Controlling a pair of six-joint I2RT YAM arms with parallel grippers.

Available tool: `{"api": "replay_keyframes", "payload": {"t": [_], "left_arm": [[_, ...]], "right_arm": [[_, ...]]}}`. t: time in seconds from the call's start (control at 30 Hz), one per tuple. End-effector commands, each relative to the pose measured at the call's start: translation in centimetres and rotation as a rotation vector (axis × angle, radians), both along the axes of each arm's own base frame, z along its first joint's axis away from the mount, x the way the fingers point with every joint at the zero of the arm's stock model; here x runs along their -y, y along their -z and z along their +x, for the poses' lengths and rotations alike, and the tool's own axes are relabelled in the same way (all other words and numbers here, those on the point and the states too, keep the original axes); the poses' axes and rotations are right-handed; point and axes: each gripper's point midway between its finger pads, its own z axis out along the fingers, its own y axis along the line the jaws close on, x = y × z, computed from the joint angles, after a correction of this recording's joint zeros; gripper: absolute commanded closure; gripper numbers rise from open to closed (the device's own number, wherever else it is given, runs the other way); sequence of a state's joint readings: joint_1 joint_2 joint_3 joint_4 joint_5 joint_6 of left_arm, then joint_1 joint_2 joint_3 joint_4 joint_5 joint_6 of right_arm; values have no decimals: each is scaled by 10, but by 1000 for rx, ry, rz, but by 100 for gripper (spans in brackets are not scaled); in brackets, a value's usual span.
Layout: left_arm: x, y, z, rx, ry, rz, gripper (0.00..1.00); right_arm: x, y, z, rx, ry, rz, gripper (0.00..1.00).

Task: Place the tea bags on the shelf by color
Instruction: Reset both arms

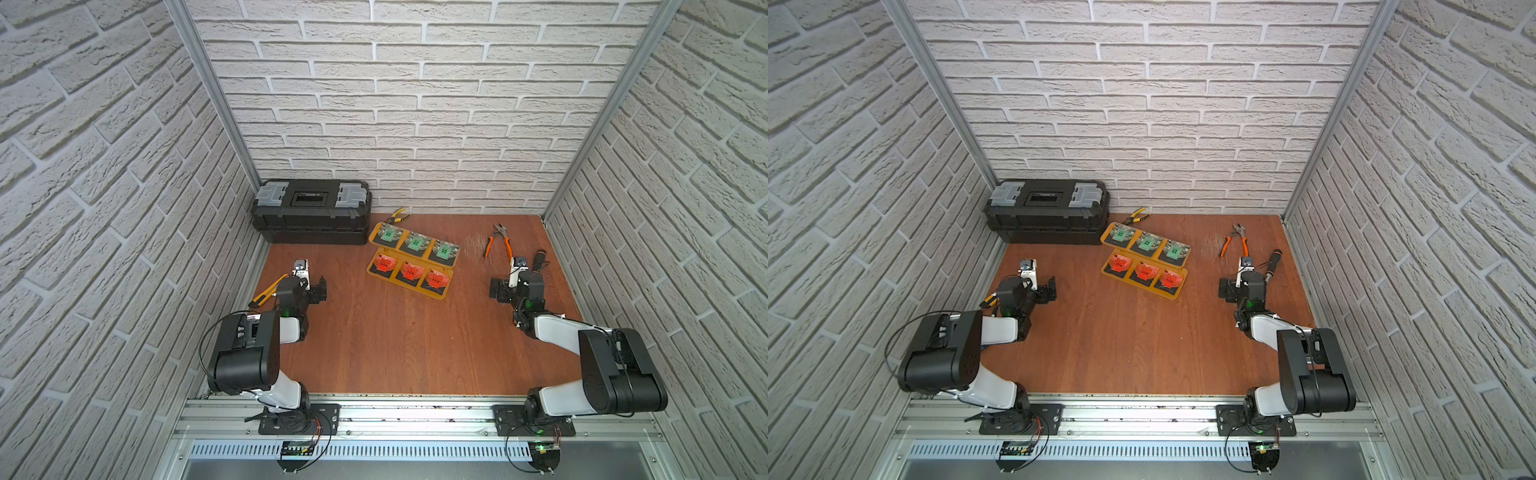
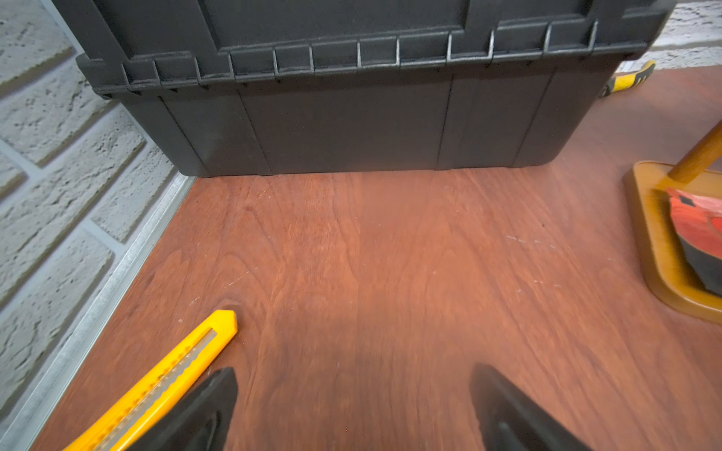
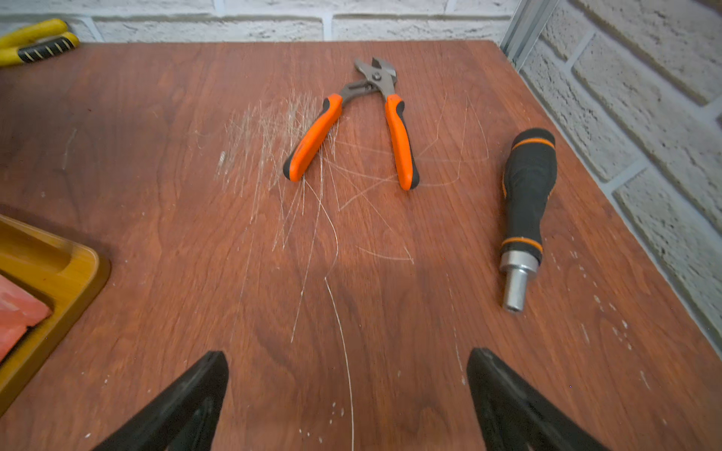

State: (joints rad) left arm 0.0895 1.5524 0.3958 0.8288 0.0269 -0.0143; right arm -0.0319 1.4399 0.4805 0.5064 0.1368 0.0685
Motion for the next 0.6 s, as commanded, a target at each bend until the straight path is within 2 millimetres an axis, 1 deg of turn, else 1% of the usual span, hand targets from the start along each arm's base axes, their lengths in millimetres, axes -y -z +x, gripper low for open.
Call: {"api": "replay_keyframes", "payload": {"t": [0.0,0.07,0.13,0.2,0.27,0.57], "left_arm": [[0,-9,4,31,2,16,1],[0,-9,4,33,3,16,1],[0,-9,4,32,4,15,1],[0,-9,4,31,3,15,2],[0,-9,4,31,3,16,1],[0,-8,4,30,3,15,1]], "right_arm": [[-1,-22,10,154,-19,-16,1],[-10,-15,8,174,-73,-18,0],[-18,-10,12,190,-120,-22,1],[-18,-8,11,142,-120,-23,1],[-18,-9,13,167,-121,-25,1],[-18,-11,12,161,-118,-27,1]]}}
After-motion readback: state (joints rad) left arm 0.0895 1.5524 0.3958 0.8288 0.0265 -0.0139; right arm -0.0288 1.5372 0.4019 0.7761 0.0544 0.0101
